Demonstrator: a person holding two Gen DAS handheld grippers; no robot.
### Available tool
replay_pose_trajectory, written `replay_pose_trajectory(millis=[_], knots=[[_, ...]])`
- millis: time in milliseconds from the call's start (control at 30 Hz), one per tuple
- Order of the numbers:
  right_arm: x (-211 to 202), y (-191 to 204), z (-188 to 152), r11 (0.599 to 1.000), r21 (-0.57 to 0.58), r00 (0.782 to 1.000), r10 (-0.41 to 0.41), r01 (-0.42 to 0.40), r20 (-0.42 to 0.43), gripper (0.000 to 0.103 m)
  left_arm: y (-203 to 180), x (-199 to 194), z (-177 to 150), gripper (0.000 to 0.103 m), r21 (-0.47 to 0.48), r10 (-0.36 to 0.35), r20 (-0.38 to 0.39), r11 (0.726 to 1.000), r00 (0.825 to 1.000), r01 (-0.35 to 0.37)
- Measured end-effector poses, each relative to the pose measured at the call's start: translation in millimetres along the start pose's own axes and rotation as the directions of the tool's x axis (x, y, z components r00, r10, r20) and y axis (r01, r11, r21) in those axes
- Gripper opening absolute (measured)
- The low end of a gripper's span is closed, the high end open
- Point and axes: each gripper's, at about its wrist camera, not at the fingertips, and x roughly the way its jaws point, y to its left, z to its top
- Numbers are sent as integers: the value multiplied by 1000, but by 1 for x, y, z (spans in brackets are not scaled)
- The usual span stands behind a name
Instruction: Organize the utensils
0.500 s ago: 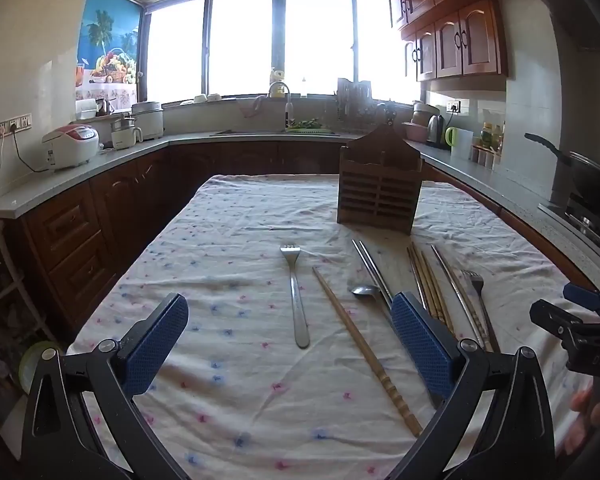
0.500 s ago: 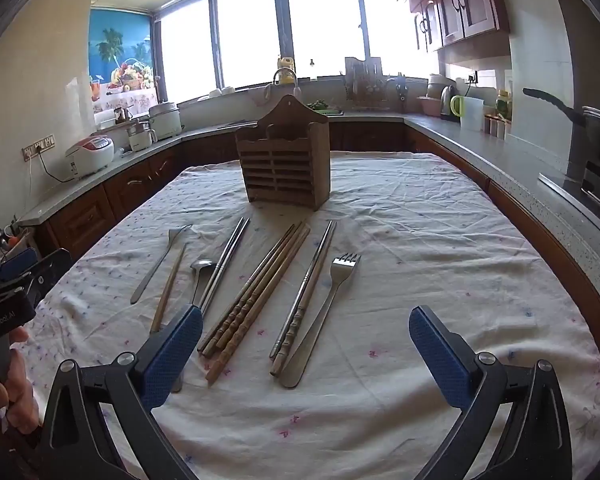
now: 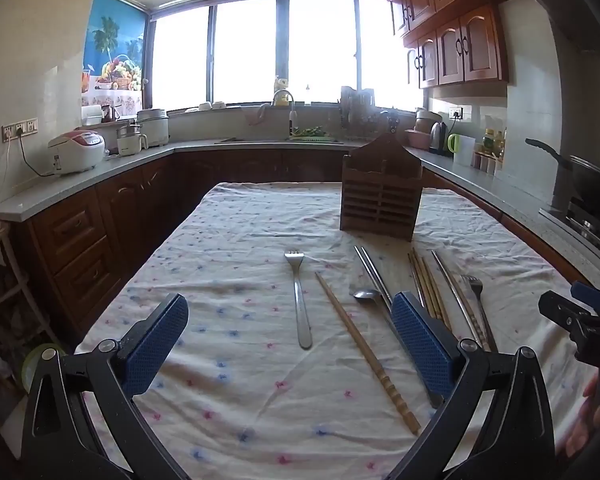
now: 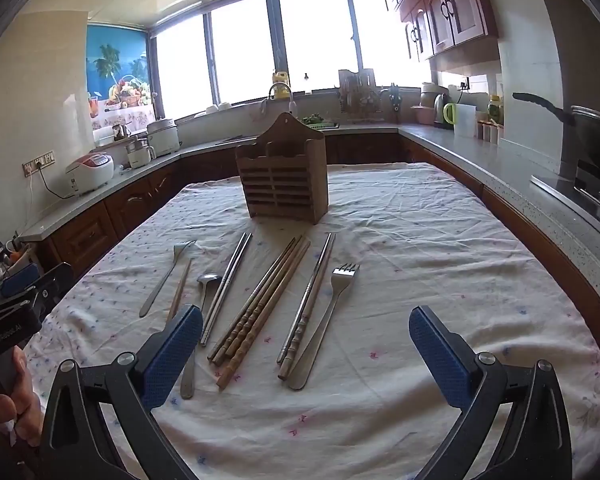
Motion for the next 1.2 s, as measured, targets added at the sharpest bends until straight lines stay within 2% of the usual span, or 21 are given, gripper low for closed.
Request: replay_pose_trajectory(millis=[167,533,1200], knots=[[-6,-2,0,1000,-3,999,-21,21,29,103,0,-1,0,103,-3,-4,2,1000,1000,4],[-26,3,4,998,-23,986,-54,59,158,103,-2,-3,2,103,-3,-11,11,1000,1000,11],[-30,10,6,998,-49,984,-41,51,176,103,-3,-10,8,103,-9,-14,38,1000,999,14]])
